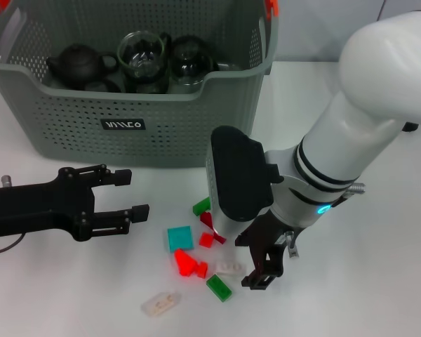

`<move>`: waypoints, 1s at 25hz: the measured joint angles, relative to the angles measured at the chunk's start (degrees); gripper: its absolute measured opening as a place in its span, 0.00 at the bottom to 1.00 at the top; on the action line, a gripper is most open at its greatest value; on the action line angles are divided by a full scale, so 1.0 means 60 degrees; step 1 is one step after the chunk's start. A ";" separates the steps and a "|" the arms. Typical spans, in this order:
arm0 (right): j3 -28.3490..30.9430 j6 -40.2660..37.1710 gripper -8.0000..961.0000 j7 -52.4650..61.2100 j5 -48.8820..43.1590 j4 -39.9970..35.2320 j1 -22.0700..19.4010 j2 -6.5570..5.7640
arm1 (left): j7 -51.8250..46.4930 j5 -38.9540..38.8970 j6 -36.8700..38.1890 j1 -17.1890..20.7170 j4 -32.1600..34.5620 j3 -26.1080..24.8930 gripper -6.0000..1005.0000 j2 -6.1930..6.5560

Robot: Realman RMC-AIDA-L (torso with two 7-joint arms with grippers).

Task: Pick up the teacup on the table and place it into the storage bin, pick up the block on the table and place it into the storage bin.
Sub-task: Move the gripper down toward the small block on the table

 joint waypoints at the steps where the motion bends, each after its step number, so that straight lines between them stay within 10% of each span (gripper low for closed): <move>1: -0.0032 0.0029 0.86 0.0040 0.0002 -0.0006 0.0002 0.0004 | 0.0002 0.0000 0.0000 -0.0001 0.0000 0.0000 0.76 -0.0001; 5: -0.0095 0.0094 0.71 0.0093 0.0010 -0.0016 0.0005 0.0013 | 0.0014 0.0000 0.0000 -0.0001 0.0000 0.0000 0.76 -0.0001; 25: -0.0521 0.0726 0.68 0.0110 0.0395 0.0105 0.0005 0.0068 | 0.0171 0.0000 -0.0106 0.0014 -0.0151 0.0000 0.76 0.0013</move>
